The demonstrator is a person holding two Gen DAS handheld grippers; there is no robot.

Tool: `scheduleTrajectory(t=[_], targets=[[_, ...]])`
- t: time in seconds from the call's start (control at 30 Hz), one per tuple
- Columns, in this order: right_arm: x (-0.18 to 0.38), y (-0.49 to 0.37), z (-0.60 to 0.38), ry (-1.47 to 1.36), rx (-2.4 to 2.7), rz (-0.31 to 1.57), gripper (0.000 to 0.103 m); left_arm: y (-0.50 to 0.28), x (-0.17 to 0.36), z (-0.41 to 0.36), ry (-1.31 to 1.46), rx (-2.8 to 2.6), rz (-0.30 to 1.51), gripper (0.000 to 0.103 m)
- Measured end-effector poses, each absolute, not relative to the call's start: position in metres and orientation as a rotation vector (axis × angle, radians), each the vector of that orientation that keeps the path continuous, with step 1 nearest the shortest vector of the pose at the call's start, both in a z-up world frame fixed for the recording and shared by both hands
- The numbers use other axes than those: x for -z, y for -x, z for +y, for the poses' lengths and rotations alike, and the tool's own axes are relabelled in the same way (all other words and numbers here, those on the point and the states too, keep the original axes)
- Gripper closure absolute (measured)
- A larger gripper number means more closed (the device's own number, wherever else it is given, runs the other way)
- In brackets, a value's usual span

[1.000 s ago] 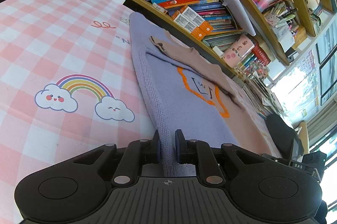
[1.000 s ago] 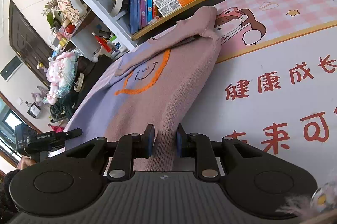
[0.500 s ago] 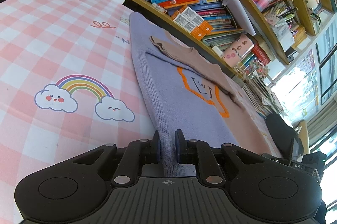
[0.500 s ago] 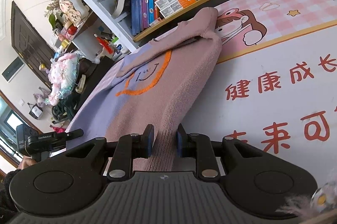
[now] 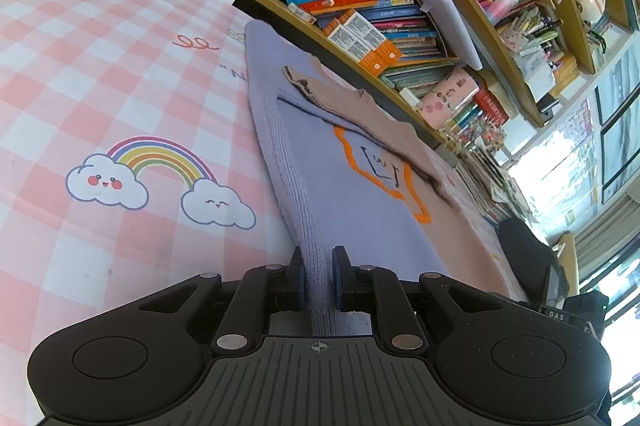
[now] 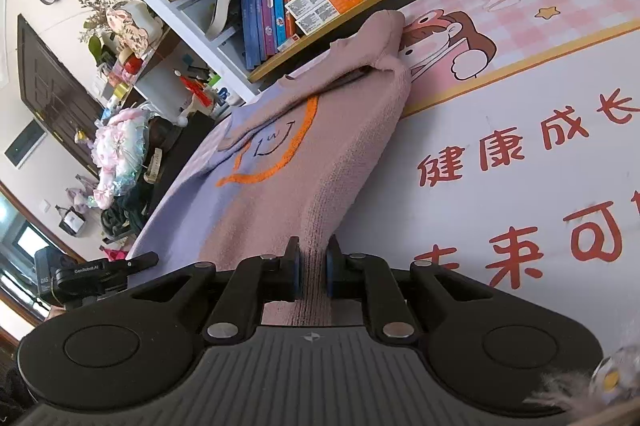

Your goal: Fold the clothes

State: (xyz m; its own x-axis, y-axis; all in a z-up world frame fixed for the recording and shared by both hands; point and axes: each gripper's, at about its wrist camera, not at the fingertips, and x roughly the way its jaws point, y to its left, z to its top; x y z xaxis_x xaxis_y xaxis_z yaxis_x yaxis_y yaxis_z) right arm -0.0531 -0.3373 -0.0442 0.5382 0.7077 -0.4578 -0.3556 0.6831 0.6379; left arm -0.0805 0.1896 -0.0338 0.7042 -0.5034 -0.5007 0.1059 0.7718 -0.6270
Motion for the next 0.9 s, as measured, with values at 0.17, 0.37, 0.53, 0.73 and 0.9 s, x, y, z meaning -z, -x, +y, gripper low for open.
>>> scheduleTrajectory(t=[0.17,0.37,0.53,0.73,0.9], targets=[[0.0419,0.0517,-0.3359,-0.5,-0.671,0.773,0.09,0.0786,0.0325,0.1884,0.589,0.364,0.723,0.089],[0.0397,0.0487,-0.3317,-0.49,-0.668,0.78,0.088,0.0787,0.0328,0.1889,0.586,0.364,0.727,0.089],[0.0386,0.0477,-0.3287,-0.468,-0.669,0.78,0.088,0.077,0.0336,0.1914,0.595,0.375,0.733,0.088],[0.0407,0.0491,-0.3301,-0.466,-0.677,0.775,0.09,0.0762,0.0349,0.1925,0.601,0.38,0.731,0.09],[0.0435,0.0545,-0.3353,-0.498,-0.683,0.787,0.092,0.081,0.0359,0.1928,0.611,0.374,0.722,0.095]])
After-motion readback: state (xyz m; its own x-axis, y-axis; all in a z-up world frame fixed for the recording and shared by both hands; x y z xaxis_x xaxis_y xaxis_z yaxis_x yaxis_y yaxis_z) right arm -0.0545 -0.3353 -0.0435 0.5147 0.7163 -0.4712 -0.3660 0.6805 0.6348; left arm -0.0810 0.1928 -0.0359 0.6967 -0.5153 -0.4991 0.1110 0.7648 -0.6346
